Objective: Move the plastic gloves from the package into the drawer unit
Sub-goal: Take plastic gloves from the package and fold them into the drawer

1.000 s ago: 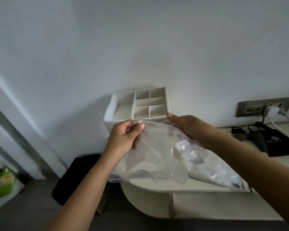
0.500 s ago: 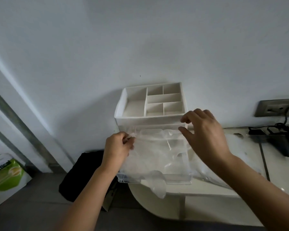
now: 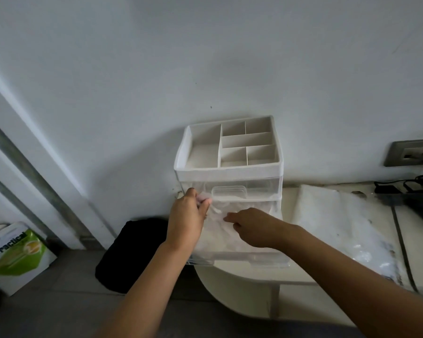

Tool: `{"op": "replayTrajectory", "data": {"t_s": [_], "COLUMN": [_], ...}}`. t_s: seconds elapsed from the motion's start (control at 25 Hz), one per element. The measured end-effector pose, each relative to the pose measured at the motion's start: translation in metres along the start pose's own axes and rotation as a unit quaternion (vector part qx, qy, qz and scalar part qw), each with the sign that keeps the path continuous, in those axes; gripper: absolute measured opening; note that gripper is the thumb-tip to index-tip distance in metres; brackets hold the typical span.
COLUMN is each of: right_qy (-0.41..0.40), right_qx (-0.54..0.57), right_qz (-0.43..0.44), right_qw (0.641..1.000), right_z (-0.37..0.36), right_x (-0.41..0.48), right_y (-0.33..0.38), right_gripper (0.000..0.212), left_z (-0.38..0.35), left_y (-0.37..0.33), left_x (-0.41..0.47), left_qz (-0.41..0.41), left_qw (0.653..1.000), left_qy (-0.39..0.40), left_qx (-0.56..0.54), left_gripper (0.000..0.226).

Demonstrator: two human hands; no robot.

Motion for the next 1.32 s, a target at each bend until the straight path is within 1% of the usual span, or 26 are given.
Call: {"op": "replayTrajectory", "data": {"t_s": [0.2,0.28,0.32,0.36,0.4,0.44,0.48,0.52,0.56,0.6,0.68,0.76,0.84,0.92,1.0,1.08,1.12,1.16,1.24,1.32], "right_qy": [0.006,-0.002,-0.003,-0.003,-0.001,0.002,0.006,0.008,0.012,0.016,0.024,0.025,0.001,-0.045,-0.058,-0.016,0.009,0.024,0.035,0.032], "right_qx": [-0.075,-0.104,-0.111,-0.113,-0.114,-0.114,-0.112,-0.109,-0.107,-0.106,-0.113,-0.126,-0.135,-0.103,-0.056,-0.061,-0.072,-0.082,-0.084,-0.079], "right_qz": [-0.021,-0.029,-0.032,-0.035,-0.039,-0.042,-0.045,-0.046,-0.045,-0.045,-0.048,-0.051,-0.046,-0.033,-0.017,-0.015,-0.027,-0.038,-0.043,-0.039], "right_qw": [0.997,0.994,0.993,0.993,0.993,0.993,0.993,0.993,0.993,0.993,0.992,0.99,0.99,0.993,0.997,0.998,0.997,0.996,0.995,0.996], "right_z": [-0.001,-0.004,-0.004,-0.004,-0.003,-0.002,-0.002,-0.002,-0.002,-0.001,0.003,0.009,0.012,0.012,0.008,-0.002,-0.007,-0.008,-0.008,-0.002], "right_x": [0.006,0.003,0.001,-0.002,-0.004,-0.005,-0.007,-0.009,-0.011,-0.013,-0.018,-0.023,-0.024,-0.018,-0.01,-0.004,-0.004,-0.005,-0.009,-0.012], "right_y": [-0.014,-0.015,-0.014,-0.014,-0.014,-0.014,-0.014,-0.014,-0.013,-0.012,-0.01,-0.007,-0.002,0.005,0.009,0.006,0.003,0.0,-0.002,-0.001], "right_gripper": [0.037,0.039,0.041,0.042,0.044,0.045,0.046,0.047,0.047,0.047,0.044,0.04,0.032,0.029,0.041,0.057,0.062,0.063,0.058,0.05], "left_z": [0.015,0.027,0.033,0.035,0.034,0.028,0.016,0.003,-0.008,-0.017,-0.025,-0.03,-0.035,-0.037,-0.035,-0.03,-0.027,-0.023,-0.015,-0.01], "left_y": [-0.006,-0.016,-0.022,-0.029,-0.034,-0.037,-0.038,-0.037,-0.034,-0.029,-0.02,-0.013,-0.009,-0.01,-0.013,-0.016,-0.015,-0.012,-0.009,-0.011], "left_x": [0.0,-0.005,-0.008,-0.011,-0.013,-0.015,-0.018,-0.02,-0.022,-0.022,-0.02,-0.017,-0.015,-0.015,-0.016,-0.017,-0.017,-0.017,-0.017,-0.014], "left_qz": [0.001,-0.025,-0.051,-0.078,-0.096,-0.103,-0.1,-0.094,-0.089,-0.077,-0.038,-0.003,0.02,0.016,-0.01,-0.041,-0.037,-0.019,0.025,0.036], "left_qw": [0.993,0.987,0.985,0.986,0.99,0.993,0.992,0.986,0.976,0.967,0.956,0.944,0.931,0.92,0.919,0.919,0.92,0.923,0.925,0.932], "left_qy": [-0.013,-0.051,-0.074,-0.08,-0.056,-0.008,0.062,0.127,0.179,0.219,0.267,0.31,0.349,0.372,0.377,0.377,0.375,0.369,0.359,0.335], "left_qx": [0.116,0.153,0.148,0.127,0.092,0.06,0.045,0.056,0.083,0.104,0.117,0.111,0.109,0.123,0.117,0.11,0.106,0.106,0.119,0.136], "left_gripper": [0.022,0.025,0.024,0.022,0.018,0.014,0.013,0.018,0.027,0.038,0.061,0.079,0.091,0.1,0.096,0.084,0.079,0.076,0.067,0.045]}}
Point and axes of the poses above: each hand's wrist, its own x-axis towards the middle knuckle, its own z-axis out of the back of the hand, y = z × x, the point moved 4 cm from there along x, towards the middle knuckle, and after that the axes turned 2 degrees about y, right-handed, at the moved point
